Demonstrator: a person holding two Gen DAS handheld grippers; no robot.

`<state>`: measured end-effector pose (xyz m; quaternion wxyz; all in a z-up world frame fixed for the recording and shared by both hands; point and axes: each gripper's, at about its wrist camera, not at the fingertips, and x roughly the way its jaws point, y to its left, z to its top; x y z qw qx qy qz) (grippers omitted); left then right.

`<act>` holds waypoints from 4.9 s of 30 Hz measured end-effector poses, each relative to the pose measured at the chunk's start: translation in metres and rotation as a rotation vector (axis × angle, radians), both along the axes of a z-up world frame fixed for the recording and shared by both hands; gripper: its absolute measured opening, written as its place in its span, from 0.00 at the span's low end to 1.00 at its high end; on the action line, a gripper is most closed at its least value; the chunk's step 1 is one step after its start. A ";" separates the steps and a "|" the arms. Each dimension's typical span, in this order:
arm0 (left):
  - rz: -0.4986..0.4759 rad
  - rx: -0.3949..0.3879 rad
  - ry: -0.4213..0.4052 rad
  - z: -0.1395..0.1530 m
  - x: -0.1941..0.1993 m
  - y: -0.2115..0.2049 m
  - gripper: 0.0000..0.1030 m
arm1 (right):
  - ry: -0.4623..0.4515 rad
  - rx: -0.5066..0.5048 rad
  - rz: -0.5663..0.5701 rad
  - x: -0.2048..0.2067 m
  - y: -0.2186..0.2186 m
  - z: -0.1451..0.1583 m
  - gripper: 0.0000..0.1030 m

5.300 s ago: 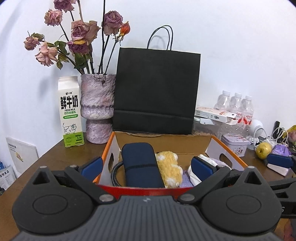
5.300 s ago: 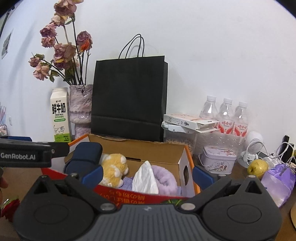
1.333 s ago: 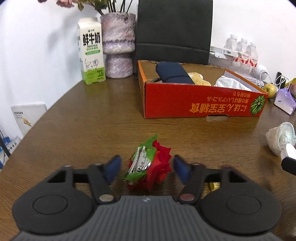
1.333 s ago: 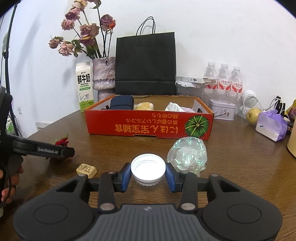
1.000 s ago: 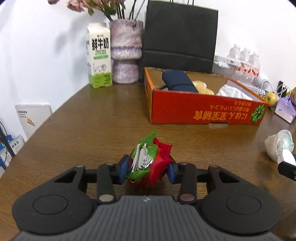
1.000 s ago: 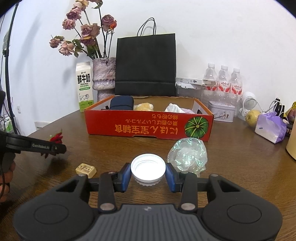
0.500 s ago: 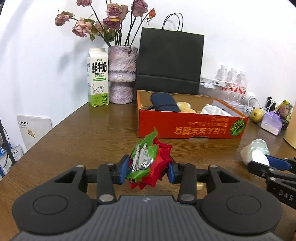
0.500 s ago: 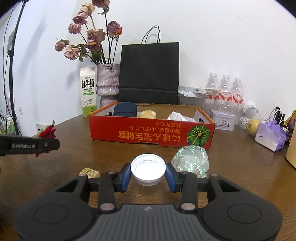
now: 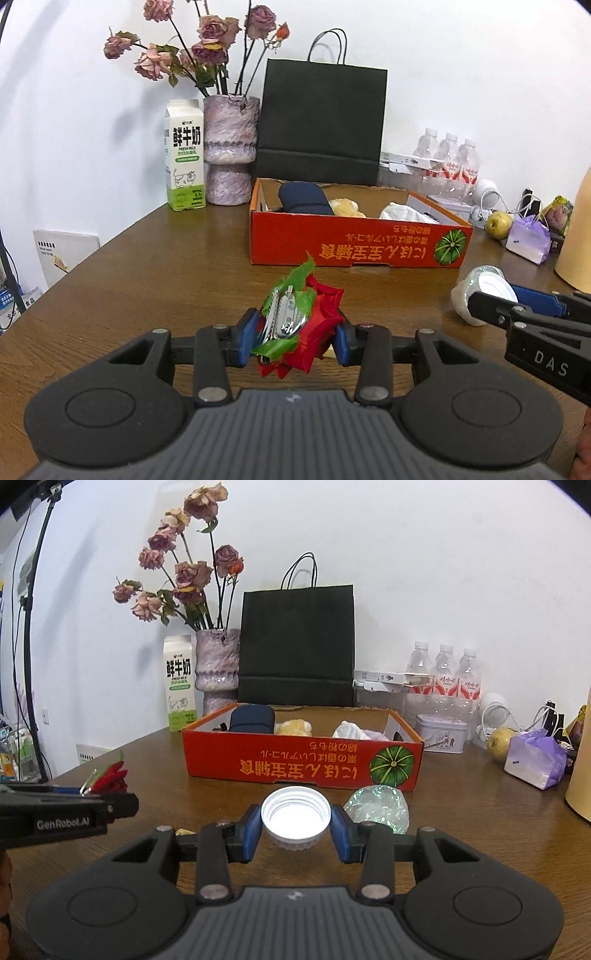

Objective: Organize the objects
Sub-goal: 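Carry the snack and cap to the red box and lower them inside, then open the left tool over the box while the right tool releases the cap, then move both tools back from the box toward the beige block and wrapped ball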

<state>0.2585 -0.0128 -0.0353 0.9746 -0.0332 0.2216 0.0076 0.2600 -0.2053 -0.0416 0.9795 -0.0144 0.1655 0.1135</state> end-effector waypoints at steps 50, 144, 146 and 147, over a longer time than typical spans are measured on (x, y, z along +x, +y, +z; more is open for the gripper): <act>0.058 -0.050 -0.051 0.052 0.124 -0.023 0.40 | -0.010 0.025 0.021 0.127 -0.010 0.047 0.38; 0.089 -0.043 -0.106 0.060 0.231 -0.020 1.00 | 0.015 -0.044 -0.034 0.236 -0.019 0.045 0.99; 0.087 -0.043 -0.109 0.060 0.223 -0.018 1.00 | 0.010 -0.045 -0.034 0.229 -0.020 0.046 0.99; 0.087 -0.043 -0.111 0.060 0.219 -0.017 1.00 | 0.008 -0.046 -0.034 0.225 -0.021 0.046 0.99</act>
